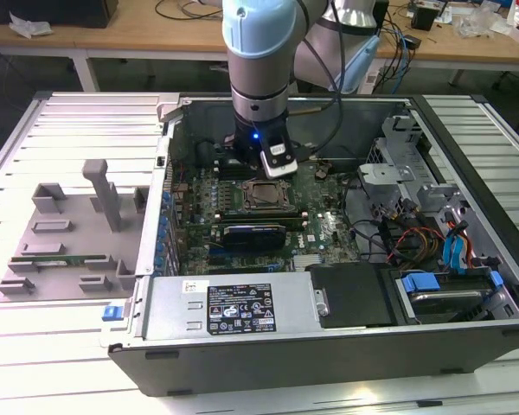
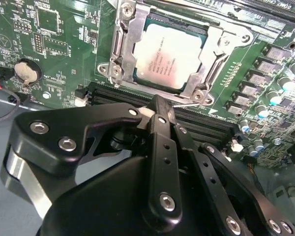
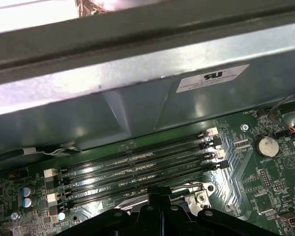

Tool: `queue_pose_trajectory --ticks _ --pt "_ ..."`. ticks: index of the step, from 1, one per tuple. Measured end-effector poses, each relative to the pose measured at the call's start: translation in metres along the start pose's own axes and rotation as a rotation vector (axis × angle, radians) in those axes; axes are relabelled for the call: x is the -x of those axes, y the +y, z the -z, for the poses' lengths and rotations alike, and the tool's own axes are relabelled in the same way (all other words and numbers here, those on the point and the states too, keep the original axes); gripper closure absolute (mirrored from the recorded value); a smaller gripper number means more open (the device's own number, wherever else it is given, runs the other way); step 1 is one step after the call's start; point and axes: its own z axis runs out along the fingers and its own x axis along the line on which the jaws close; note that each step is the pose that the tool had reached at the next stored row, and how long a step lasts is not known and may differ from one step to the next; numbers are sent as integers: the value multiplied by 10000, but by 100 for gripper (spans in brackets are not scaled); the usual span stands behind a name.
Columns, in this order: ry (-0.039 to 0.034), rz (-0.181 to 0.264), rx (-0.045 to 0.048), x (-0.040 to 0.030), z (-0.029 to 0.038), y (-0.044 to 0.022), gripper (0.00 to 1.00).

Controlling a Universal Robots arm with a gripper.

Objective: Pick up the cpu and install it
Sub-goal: 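Install the first cpu locking lever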

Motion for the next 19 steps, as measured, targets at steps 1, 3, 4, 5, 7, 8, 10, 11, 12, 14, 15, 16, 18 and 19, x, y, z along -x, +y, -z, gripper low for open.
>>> queue_pose_trajectory --ticks 1,3,4,5,7,8,10,11,12,14,15,16,18,19 --pt "-6 -31 -8 0 -11 -3 89" --pt "-16 -74 -10 -1 -29 -8 89" --pt "-21 -98 -11 -1 -38 -10 89" --pt "-24 -110 -12 -1 -43 -11 89" --pt "-30 -136 -15 -2 -51 -13 89" --pt "-31 -140 -14 -2 -52 -13 89" --pt "-35 -155 -14 -2 -56 -14 89" --pt "-38 -164 -13 -2 -60 -15 89" --pt "-41 -175 -11 -2 -63 -15 89" --pt "-47 -206 -16 -2 -68 -17 89" --pt "-49 -215 -17 -2 -69 -17 89" --pt "-56 -233 -16 -2 -75 -18 89" --pt "-62 -266 -23 -3 -77 -19 89" --pt "-63 -271 -24 -3 -77 -19 89"
